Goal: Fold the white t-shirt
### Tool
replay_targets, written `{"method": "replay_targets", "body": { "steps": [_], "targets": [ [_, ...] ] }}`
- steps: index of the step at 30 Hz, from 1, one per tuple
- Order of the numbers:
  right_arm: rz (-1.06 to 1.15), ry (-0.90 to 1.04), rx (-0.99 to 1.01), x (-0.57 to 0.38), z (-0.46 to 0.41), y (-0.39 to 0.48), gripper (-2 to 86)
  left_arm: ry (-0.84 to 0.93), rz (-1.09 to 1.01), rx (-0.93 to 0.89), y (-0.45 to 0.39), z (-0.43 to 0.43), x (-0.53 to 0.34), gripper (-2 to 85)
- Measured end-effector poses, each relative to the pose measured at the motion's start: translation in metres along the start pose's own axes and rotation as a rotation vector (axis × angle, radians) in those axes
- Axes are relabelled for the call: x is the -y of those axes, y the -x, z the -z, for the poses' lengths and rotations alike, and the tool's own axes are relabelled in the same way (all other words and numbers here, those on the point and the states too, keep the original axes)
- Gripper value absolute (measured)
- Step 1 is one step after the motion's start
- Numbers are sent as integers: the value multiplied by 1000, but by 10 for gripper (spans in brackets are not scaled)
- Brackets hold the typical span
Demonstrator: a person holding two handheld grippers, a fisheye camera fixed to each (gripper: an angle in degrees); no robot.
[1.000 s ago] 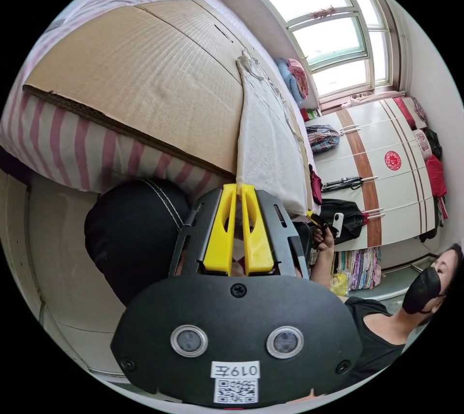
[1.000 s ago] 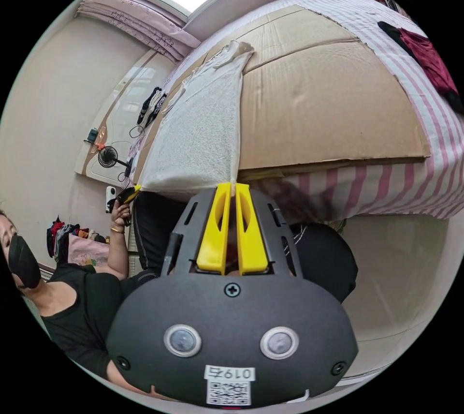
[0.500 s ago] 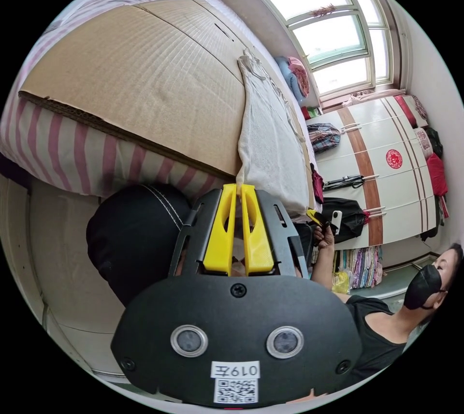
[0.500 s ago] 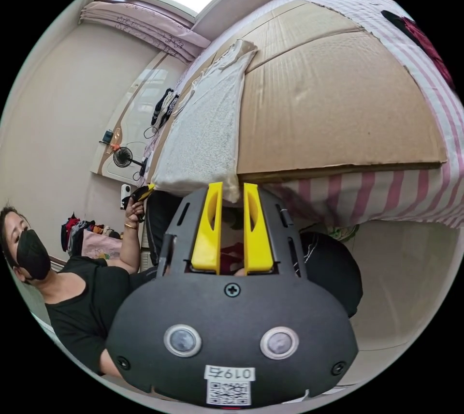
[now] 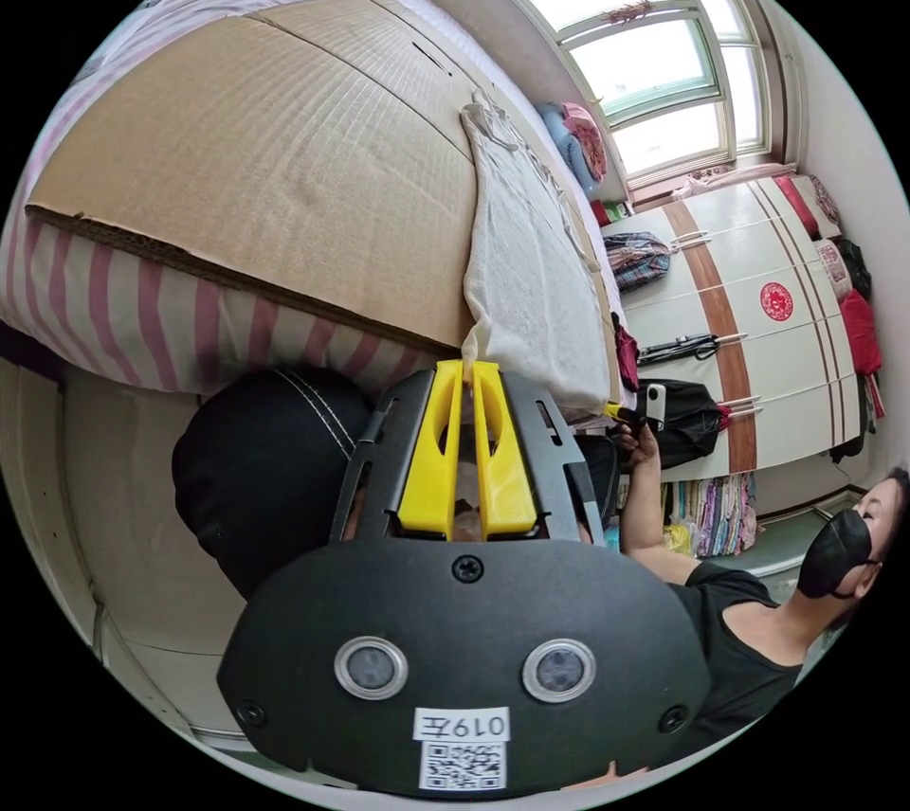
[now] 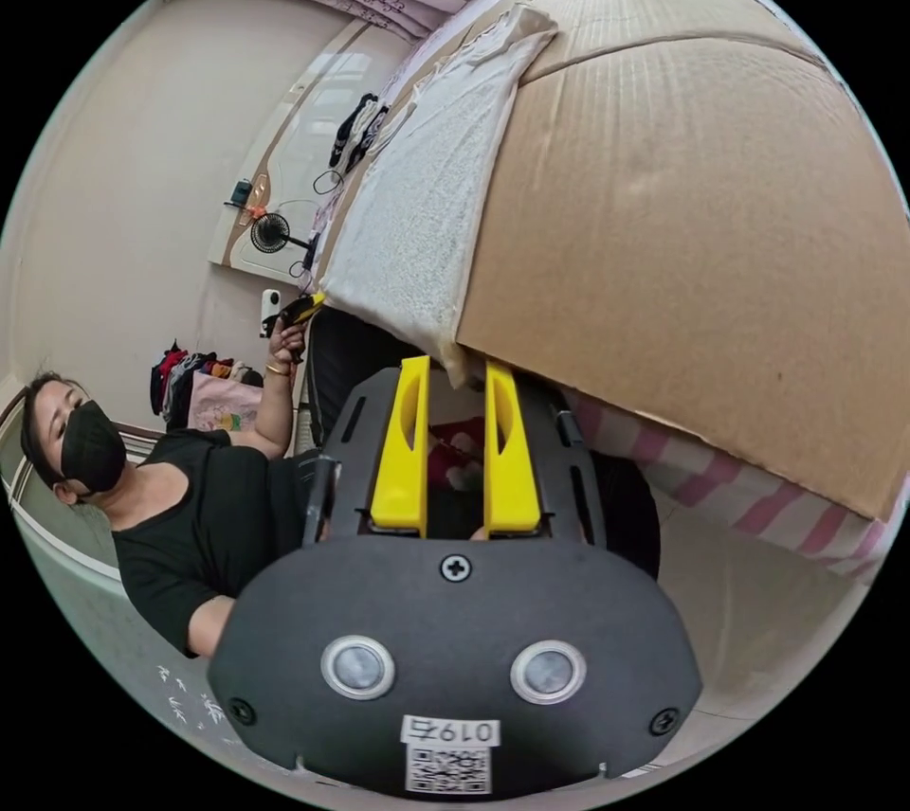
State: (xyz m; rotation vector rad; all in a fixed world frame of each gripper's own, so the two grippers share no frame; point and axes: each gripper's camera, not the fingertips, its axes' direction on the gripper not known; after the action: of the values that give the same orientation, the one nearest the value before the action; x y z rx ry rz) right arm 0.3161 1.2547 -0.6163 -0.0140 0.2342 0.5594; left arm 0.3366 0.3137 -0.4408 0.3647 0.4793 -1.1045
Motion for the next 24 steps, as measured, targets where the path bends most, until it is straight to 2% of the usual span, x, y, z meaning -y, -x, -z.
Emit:
{"method": "replay_targets", "body": {
  "steps": [9,13,19,24],
  "targets": [
    [26,71,36,24,-5,-5,87,5,-1,-8,-2,-11,-1,15],
    [17,42,124,23,5,-18,78,-5,-5,-28,0,-10,-4,15],
    [52,8,162,17,23,-16,12,-19,-2,-77,8,-12,-9,15],
    [62,-17,154,10,36,-12,-4,-44,-59,-160,5,-6,-14,11]
  ]
}}
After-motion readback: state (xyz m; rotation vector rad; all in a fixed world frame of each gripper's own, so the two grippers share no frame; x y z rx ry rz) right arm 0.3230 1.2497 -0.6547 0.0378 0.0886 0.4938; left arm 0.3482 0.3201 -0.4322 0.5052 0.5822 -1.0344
